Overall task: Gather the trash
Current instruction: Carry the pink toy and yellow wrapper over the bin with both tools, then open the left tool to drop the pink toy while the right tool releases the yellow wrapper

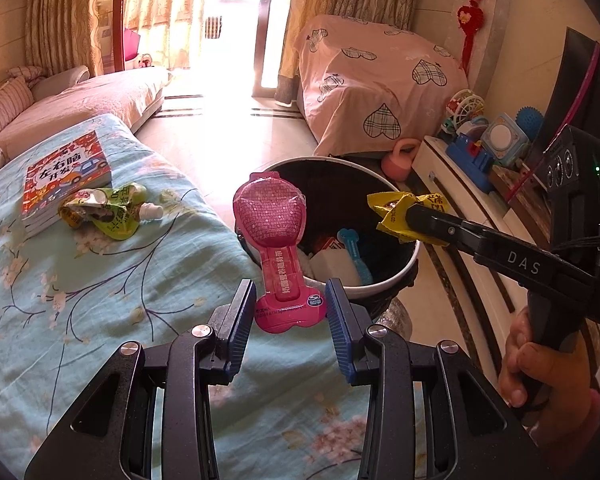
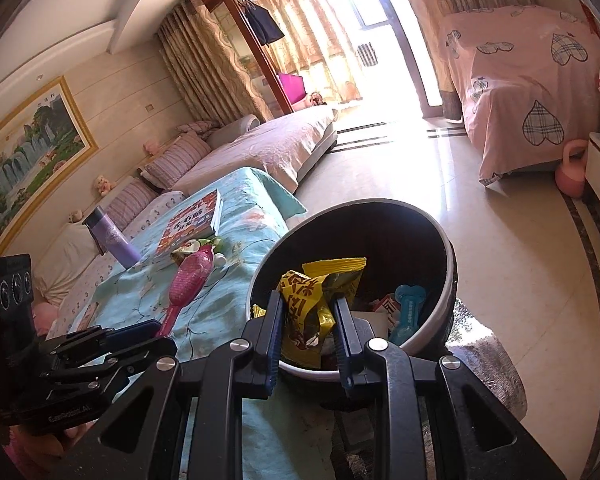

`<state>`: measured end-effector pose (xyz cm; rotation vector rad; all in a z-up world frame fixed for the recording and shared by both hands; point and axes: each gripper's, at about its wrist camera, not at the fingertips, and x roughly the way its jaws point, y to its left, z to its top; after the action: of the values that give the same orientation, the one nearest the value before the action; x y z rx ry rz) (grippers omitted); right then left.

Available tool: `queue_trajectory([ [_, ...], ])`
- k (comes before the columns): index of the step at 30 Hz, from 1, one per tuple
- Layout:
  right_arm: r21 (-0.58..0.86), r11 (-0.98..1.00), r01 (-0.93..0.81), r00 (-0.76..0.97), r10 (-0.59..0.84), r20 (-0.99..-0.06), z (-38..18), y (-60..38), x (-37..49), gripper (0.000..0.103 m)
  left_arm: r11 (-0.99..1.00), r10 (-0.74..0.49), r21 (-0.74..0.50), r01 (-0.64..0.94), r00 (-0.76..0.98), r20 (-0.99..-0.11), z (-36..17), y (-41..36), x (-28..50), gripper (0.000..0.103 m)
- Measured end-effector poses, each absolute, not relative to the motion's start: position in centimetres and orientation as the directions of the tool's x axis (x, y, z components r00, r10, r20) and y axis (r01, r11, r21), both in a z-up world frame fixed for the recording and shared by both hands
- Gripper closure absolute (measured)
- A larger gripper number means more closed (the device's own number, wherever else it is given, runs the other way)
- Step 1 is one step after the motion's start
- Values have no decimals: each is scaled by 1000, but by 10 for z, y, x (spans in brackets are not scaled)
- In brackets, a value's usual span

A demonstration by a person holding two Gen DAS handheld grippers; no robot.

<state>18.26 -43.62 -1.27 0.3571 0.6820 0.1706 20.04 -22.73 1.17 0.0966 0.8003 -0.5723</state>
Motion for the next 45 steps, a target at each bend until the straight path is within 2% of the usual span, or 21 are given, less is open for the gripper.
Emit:
queue_trajectory([
  [28,366,931,-3,767,237,-596,-17,-446,200,79,822,-451,-100,560,534,-715,10,-261,222,68],
  [45,334,942,14,737,216,-641,-25,-449,222,79,825,-424,-84,558,515,-745,-1,-284,250,68],
])
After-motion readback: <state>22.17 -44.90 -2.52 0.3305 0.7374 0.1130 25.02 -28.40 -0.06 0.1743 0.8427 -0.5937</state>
